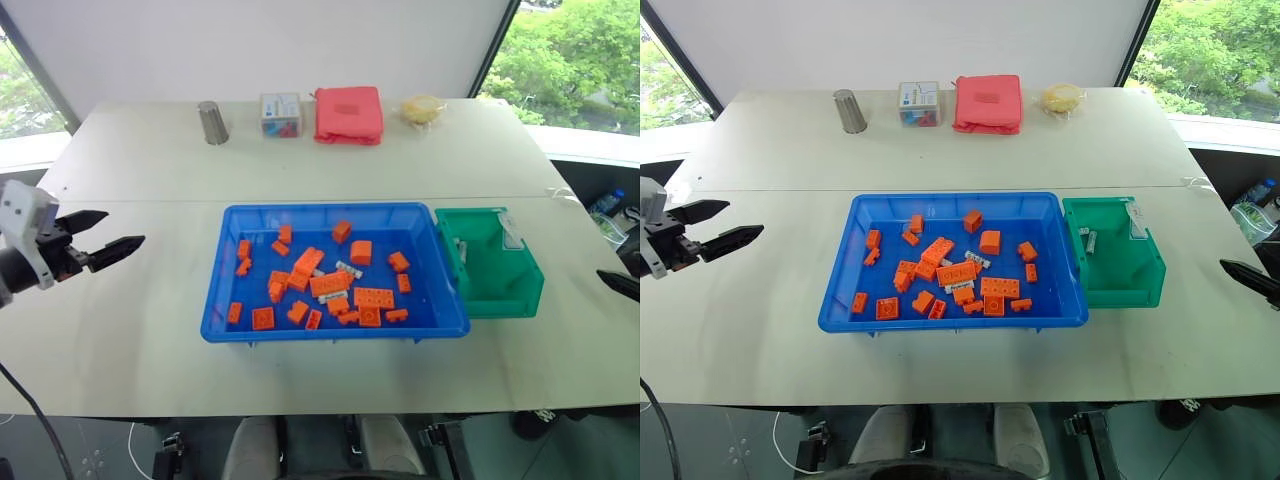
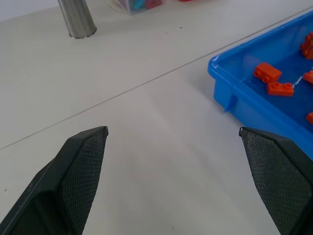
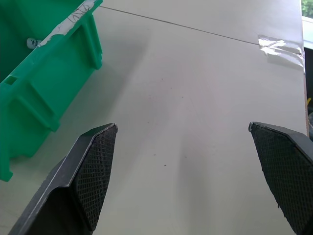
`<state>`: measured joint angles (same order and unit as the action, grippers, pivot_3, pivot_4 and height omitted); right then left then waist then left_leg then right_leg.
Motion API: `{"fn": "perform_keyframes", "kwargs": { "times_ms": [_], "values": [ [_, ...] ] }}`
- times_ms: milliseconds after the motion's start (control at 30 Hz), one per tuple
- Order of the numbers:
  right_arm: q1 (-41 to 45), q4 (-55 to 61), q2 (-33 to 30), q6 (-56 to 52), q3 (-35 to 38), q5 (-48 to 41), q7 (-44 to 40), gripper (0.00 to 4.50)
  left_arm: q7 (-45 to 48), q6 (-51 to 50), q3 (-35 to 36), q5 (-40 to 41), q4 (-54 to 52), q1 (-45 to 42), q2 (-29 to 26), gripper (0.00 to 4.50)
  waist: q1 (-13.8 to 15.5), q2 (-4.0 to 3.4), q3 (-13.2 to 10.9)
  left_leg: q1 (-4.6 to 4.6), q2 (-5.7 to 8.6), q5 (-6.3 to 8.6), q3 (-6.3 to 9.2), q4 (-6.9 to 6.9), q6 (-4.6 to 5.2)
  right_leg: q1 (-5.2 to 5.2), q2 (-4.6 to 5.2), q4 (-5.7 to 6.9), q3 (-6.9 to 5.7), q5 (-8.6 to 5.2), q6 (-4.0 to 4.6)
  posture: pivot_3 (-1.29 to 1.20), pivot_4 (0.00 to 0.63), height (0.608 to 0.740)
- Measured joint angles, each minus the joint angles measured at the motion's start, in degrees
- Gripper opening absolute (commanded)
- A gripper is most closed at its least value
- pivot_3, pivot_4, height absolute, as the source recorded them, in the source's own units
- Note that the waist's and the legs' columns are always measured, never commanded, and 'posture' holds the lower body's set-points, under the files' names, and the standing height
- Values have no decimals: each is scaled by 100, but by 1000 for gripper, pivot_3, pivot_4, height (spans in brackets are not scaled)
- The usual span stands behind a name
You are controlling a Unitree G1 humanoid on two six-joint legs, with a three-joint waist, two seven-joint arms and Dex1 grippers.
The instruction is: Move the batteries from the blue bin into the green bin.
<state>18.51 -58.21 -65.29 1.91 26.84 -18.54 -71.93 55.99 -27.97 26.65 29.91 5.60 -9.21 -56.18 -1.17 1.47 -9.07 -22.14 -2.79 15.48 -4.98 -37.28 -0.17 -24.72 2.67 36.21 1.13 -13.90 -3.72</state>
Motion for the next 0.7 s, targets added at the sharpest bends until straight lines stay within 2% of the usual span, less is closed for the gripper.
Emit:
{"fn": "perform_keyframes", "kwargs": {
  "times_ms": [233, 433, 533, 700],
  "values": [
    [151, 286, -1, -156, -207, 39, 67, 4432, -34, -30, 1, 54, -271, 74, 112, 4500, -7, -1, 0, 5, 0, 0, -2, -1, 0, 2, 1, 1, 5, 2, -2, 0, 150, 740],
    [524, 948, -4, -752, -396, 14, 37, 4432, 90, -201, -11, 187, -575, 168, 115, 4500, -3, -5, -2, 8, -1, 0, -1, -4, -1, 2, 0, 7, 6, 2, -3, 0, 150, 740],
    [972, 1757, 32, -1283, -676, -119, -128, 4432, 335, -549, -190, 513, -1077, 57, 80, 4500, -7, -9, -5, 8, -2, 0, 6, -12, -1, 2, 0, 13, 12, 5, -5, 0, 150, 740],
    [2149, 3345, 697, -2109, -1648, -357, -513, 4432, 879, -895, -963, 885, -1981, -487, -102, 4500, -6, -11, -7, 10, -4, -2, 7, -15, -4, 2, -13, 18, 11, 12, -2, 0, 150, 740]
  ]
}}
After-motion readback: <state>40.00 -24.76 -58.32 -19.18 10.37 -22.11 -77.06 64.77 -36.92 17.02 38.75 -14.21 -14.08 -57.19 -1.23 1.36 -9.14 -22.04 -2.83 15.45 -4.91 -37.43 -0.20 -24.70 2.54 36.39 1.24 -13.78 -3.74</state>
